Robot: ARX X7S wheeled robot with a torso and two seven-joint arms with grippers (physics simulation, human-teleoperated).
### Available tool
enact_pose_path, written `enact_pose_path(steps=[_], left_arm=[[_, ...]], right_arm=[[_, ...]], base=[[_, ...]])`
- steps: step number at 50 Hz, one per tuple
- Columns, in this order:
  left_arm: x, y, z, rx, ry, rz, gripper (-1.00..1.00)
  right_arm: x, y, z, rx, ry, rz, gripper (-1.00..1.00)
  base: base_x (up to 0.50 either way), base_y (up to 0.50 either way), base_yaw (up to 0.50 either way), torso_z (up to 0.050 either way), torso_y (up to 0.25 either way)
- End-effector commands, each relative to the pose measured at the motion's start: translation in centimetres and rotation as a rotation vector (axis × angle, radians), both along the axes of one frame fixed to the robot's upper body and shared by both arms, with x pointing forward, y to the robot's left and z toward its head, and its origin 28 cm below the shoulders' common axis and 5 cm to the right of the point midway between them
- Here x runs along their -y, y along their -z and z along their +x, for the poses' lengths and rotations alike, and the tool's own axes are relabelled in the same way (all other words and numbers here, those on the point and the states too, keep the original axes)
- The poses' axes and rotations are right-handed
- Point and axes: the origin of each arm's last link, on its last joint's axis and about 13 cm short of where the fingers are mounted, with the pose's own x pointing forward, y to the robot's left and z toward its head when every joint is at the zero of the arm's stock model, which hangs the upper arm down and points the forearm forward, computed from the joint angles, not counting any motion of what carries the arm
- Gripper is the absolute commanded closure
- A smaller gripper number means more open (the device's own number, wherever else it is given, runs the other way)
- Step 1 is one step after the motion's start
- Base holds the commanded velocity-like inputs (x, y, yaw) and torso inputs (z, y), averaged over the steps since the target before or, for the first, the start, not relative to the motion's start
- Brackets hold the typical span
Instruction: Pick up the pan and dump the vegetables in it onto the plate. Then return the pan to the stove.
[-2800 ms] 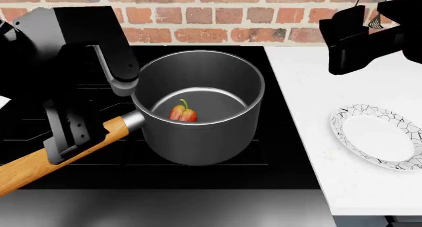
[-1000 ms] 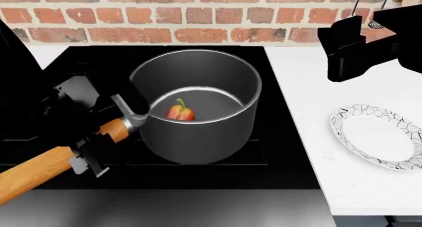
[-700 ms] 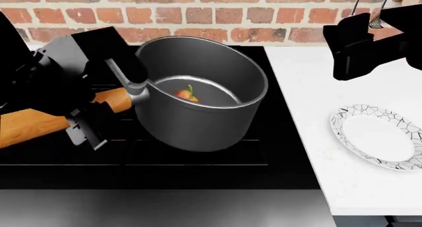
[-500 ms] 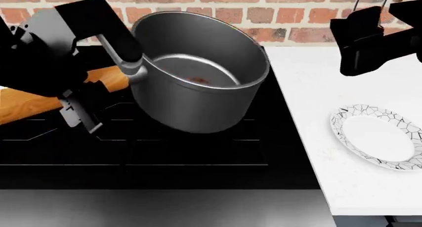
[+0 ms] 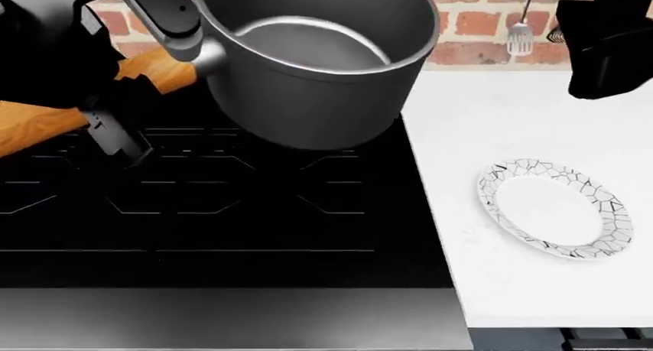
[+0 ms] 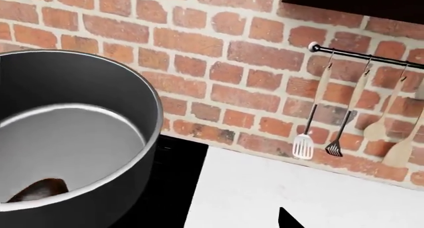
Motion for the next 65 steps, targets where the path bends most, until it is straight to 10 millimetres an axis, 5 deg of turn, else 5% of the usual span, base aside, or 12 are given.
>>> enact_pose_path(steps=[1, 29, 65], left_arm=[[0.7, -1.4, -1.3, 0.095, 0.009, -0.019, 1.0], [0.1, -2.2, 0.2, 0.259, -0.053, 0.058, 1.0], [1.1, -0.3, 3.8, 0.303, -0.036, 0.194, 1.0]], right_arm=[[0.3, -0.1, -0.5, 0.027, 0.017, 0.01, -1.0], [0.6, 0.0, -0.8, 0.032, 0.015, 0.021, -1.0], [0.8, 0.7, -0.8, 0.038, 0.016, 0.026, -1.0]], base=[[-0.07, -0.5, 0.0, 0.0, 0.0], [-0.06, -0.49, 0.0, 0.0, 0.001], [0.0, 0.0, 0.0, 0.0, 0.001]])
